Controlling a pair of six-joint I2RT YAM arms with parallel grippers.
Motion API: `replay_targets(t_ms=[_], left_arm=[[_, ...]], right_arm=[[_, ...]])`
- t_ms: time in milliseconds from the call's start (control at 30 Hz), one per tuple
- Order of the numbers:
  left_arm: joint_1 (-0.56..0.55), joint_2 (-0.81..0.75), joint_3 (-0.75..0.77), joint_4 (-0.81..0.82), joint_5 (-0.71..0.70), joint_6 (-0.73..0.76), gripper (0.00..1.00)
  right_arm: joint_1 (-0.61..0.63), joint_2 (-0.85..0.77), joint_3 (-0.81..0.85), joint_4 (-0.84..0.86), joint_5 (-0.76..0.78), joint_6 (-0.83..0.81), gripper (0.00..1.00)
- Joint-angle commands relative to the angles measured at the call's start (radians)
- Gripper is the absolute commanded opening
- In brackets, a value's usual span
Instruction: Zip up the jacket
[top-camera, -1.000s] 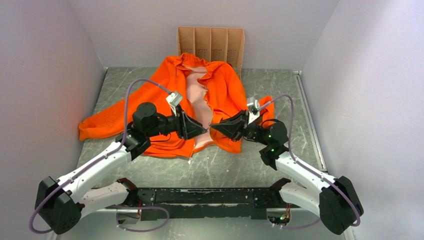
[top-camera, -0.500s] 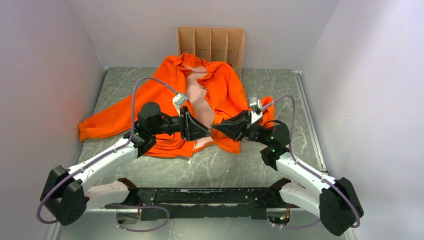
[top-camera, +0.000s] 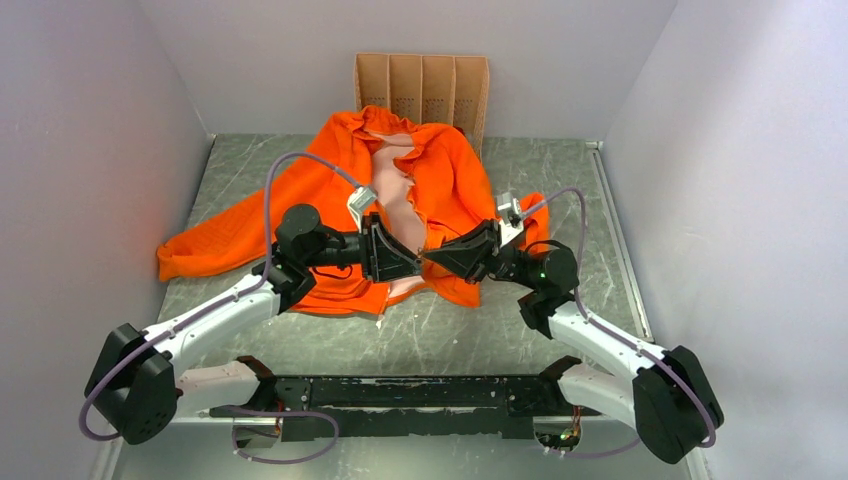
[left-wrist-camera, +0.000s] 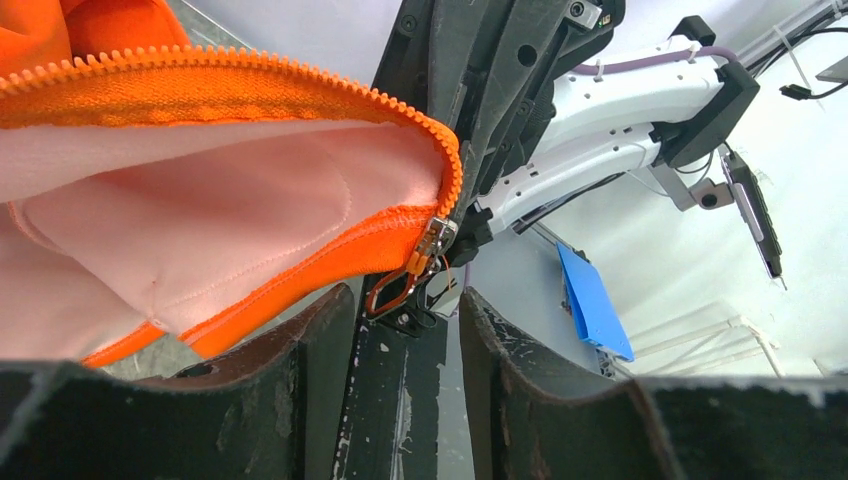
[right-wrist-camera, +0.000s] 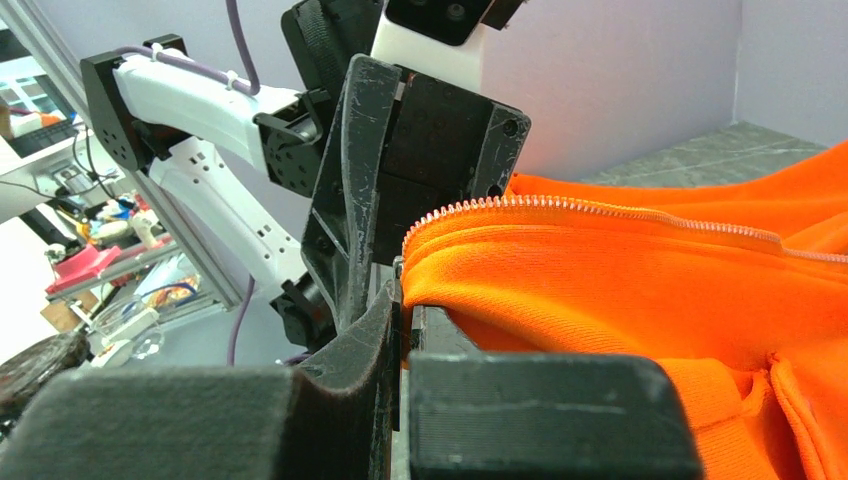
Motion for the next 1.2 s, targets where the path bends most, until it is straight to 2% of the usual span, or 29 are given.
replay_targets(t_ms=[0,233,600,833,1167], left_arm=[[-0.004,0.007,-0.006,0.068,0.044,-0.006,0.47],[-0.004,0.005,-0.008,0.072,0.048,-0.004,0.41],[-0.006,0.005,-0.01,0.081,0.061,-0.01,0.08],[-0.007,0.003,-0.001,0.049,0.07,0.003,0.08],[-0.023,-0.001,0.004,-0.055,0.028,0.068,0.08]], right_arm=[[-0.005,0.006,-0.005,0.102,-0.03,0.037,0.0],[-0.006,0.005,-0.004,0.085,-0.019,0.025,0.0],[-0.008,0.012,-0.005,0.11,-0.023,0.043,0.0],[-0.007,0.005,0.002,0.143,-0.01,0.063,0.0],[-0.007,-0.034,0.06,0.104,0.035,0.043,0.0]])
